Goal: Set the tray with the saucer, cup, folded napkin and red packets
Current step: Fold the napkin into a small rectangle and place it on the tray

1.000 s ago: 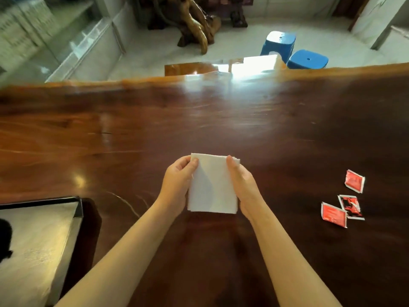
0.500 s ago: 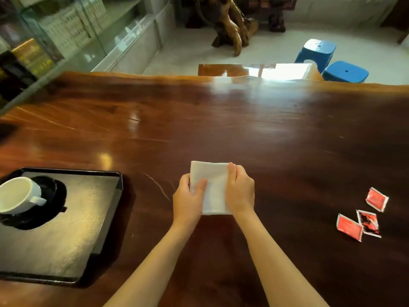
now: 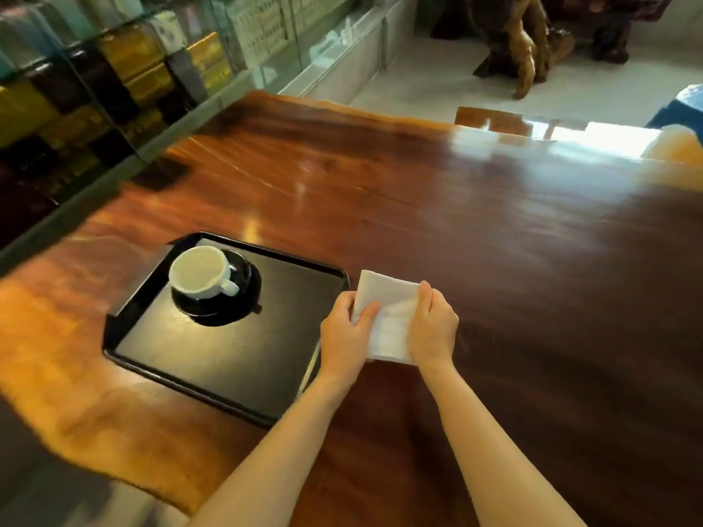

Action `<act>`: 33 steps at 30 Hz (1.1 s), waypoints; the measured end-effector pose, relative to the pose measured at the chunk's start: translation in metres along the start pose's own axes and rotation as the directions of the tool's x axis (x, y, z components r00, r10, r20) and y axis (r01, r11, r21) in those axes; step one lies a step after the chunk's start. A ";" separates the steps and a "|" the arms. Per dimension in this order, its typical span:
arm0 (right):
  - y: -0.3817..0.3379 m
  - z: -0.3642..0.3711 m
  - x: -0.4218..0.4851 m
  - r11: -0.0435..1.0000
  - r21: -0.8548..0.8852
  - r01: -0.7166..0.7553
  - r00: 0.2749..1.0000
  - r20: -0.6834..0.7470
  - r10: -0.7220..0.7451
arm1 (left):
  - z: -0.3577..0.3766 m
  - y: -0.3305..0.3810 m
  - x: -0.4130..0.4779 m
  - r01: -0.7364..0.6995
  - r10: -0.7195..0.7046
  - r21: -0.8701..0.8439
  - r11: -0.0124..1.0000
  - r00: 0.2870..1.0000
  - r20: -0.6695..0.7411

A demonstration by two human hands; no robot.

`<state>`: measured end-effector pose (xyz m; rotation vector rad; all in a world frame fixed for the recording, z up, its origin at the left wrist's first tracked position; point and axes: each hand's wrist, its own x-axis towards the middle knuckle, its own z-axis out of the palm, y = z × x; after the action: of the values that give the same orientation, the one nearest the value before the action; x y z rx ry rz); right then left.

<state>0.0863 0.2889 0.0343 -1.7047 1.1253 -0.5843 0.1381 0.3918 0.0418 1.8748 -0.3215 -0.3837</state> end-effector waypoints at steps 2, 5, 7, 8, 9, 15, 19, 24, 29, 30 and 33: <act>-0.014 0.037 -0.011 1.000 0.011 -0.016 1.000 0.025 0.016 | -0.034 -0.011 0.016 0.031 -0.031 0.001 1.000 1.000 -0.002; -0.030 0.086 -0.021 0.997 0.020 -0.076 0.995 0.060 0.075 | -0.083 -0.028 0.043 0.150 -0.151 0.024 0.988 0.988 0.028; -0.034 0.112 -0.023 0.989 0.020 -0.148 0.988 0.054 0.146 | -0.114 -0.038 0.061 0.296 -0.295 -0.003 0.955 0.951 0.091; -0.035 0.123 -0.022 0.983 0.013 -0.183 0.982 0.051 0.182 | -0.126 -0.042 0.067 0.380 -0.368 -0.055 0.924 0.918 0.148; -0.036 0.134 -0.022 0.977 0.007 -0.213 0.976 0.052 0.212 | -0.136 -0.046 0.072 0.467 -0.432 -0.129 0.875 0.872 0.228; -0.037 0.188 -0.018 0.958 -0.030 -0.285 0.955 0.074 0.286 | -0.162 -0.085 0.081 0.734 -0.629 -0.564 0.378 0.651 0.425; -0.030 0.207 -0.011 0.950 -0.196 -0.242 0.953 0.137 0.271 | -0.163 -0.103 0.099 0.737 -0.707 -0.526 0.424 0.632 0.316; -0.021 0.214 -0.005 0.904 -0.368 -0.220 0.944 0.154 0.293 | -0.157 -0.114 0.107 0.727 -0.721 -0.398 0.559 0.664 0.201; -0.016 0.222 -0.008 0.874 -0.422 -0.240 0.940 0.123 0.318 | -0.151 -0.120 0.105 0.714 -0.750 -0.393 0.580 0.656 0.085; -0.016 0.224 -0.008 0.870 -0.428 -0.245 0.942 0.107 0.318 | -0.151 -0.121 0.105 0.708 -0.752 -0.395 0.585 0.656 0.062; -0.015 0.225 -0.008 0.858 -0.455 -0.237 0.950 0.076 0.302 | -0.153 -0.122 0.105 0.707 -0.755 -0.362 0.607 0.656 0.016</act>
<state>0.2661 0.4012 -0.0440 -1.8831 1.4371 -0.0184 0.3013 0.5198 -0.0380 1.5940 0.6319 -0.8056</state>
